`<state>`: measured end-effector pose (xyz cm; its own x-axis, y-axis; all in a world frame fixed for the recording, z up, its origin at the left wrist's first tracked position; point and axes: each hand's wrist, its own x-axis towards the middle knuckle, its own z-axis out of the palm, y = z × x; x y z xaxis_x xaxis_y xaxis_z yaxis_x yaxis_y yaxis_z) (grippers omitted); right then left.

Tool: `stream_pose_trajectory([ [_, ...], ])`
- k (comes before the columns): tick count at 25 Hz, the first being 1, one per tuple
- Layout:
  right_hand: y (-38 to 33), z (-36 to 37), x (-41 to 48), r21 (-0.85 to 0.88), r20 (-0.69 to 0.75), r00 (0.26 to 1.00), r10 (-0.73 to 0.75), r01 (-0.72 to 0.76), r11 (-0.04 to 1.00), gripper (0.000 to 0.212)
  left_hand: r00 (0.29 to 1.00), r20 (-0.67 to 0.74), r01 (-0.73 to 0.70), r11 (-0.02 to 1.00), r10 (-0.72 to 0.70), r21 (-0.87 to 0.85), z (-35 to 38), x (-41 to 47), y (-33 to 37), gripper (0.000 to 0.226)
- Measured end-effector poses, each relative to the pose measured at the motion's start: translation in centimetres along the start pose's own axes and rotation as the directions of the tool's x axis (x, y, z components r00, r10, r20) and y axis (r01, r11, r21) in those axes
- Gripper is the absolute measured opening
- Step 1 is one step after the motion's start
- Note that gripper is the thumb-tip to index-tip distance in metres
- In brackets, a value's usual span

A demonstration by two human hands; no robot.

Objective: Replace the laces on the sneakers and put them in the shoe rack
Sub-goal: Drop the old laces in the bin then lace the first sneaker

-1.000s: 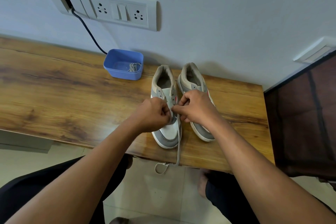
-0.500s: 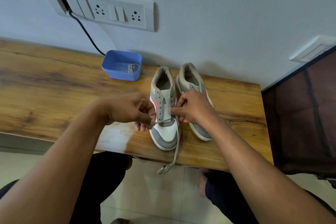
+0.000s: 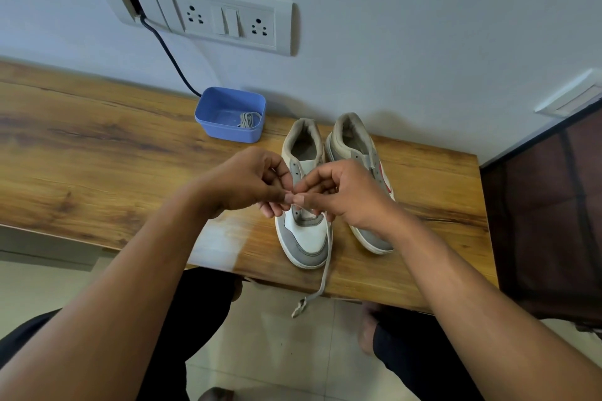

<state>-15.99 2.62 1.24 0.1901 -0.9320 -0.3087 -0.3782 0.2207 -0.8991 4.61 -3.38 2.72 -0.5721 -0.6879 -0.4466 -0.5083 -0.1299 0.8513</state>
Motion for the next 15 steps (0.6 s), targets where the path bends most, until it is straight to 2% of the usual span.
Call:
stream_pose_trajectory([
  [3, 0.3, -0.6, 0.0, -0.019, 0.013, 1.0, -0.004, 0.004, 1.0, 0.012, 0.999, -0.049, -0.016, 1.0, 0.015, -0.019, 0.6, 0.2, -0.4, 0.02],
  [6, 0.7, -1.2, -0.3, -0.16, 0.077, 0.996, 0.036, -0.023, 0.987, 0.007, 0.992, -0.11, -0.057, 0.998, 0.061, 0.035, 1.1, 0.6, -0.7, 0.015],
  [8, 1.3, -1.4, -0.5, -0.236, 0.113, 0.989, 0.097, -0.068, 0.969, 0.006, 0.981, -0.149, -0.091, 0.972, 0.125, 0.217, 1.5, 0.9, -0.9, 0.016],
  [11, 1.9, -1.3, -0.9, -0.265, 0.128, 0.978, 0.167, -0.128, 0.956, 0.005, 0.977, -0.089, -0.112, 0.815, 0.196, 0.569, 2.6, 1.3, -1.2, 0.028],
  [13, 1.9, -1.3, -1.0, -0.313, 0.127, 0.975, 0.181, -0.133, 0.94, 0.006, 0.982, -0.045, -0.108, 0.739, 0.184, 0.665, 3.3, 1.5, -1.5, 0.033],
  [15, 1.8, -1.3, -1.0, -0.42, 0.097, 0.988, 0.117, -0.065, 0.905, 0.005, 0.976, -0.031, -0.133, 0.698, 0.217, 0.703, 3.5, 1.6, -1.7, 0.035],
])
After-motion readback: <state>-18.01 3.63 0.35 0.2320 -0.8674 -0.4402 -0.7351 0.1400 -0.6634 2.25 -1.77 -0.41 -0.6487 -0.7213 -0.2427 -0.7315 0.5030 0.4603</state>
